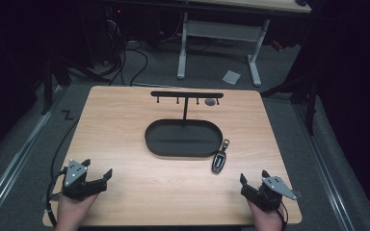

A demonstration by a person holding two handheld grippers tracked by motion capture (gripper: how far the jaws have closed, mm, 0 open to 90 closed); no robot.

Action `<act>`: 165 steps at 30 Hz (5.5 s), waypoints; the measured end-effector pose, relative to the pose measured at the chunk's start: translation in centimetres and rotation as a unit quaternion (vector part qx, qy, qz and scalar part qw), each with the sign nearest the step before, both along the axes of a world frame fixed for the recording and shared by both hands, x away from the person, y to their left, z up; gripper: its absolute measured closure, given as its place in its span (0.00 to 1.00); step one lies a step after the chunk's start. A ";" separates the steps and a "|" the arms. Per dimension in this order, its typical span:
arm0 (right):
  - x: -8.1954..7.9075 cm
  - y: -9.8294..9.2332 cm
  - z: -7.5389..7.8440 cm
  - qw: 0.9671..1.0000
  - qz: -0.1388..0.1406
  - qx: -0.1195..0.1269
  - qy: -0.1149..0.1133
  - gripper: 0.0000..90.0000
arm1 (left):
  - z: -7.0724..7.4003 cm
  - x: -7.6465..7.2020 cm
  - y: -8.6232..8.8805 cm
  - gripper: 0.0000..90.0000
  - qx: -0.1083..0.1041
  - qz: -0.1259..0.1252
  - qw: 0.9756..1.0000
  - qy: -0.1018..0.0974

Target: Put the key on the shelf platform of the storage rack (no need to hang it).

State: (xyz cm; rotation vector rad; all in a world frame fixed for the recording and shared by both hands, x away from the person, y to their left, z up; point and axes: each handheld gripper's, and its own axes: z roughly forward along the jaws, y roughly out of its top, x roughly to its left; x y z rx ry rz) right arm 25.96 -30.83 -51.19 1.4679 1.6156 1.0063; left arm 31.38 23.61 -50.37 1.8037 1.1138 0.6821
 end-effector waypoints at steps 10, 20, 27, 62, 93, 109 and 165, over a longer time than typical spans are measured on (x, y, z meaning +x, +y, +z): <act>0.0 -0.9 -0.1 0.999 -0.001 0.032 0.004 0.22 | 1.5 0.7 -2.4 0.16 -0.001 -0.020 1.000 -0.015; 3.3 -0.2 0.5 1.000 0.016 0.012 0.022 0.20 | -0.7 0.6 -1.4 0.16 0.001 -0.033 0.999 0.015; 3.6 1.6 0.5 0.998 0.051 0.014 0.033 0.18 | -1.3 0.6 -1.6 0.16 0.007 -0.031 0.999 0.018; 11.3 7.1 0.8 0.957 0.091 -0.071 0.268 0.46 | 0.0 -0.2 0.6 0.16 -0.022 -0.033 0.999 0.004; 17.4 4.3 2.7 0.871 0.111 -0.137 0.458 0.35 | -0.3 0.2 0.7 0.17 -0.016 -0.055 0.998 0.012; 18.8 5.1 2.2 0.832 0.109 -0.128 0.529 0.54 | -0.3 0.1 0.3 0.17 -0.015 -0.071 0.997 0.007; 18.3 9.6 12.8 0.871 0.167 -0.191 0.421 0.54 | -0.4 0.2 0.2 0.17 -0.019 -0.076 0.997 0.010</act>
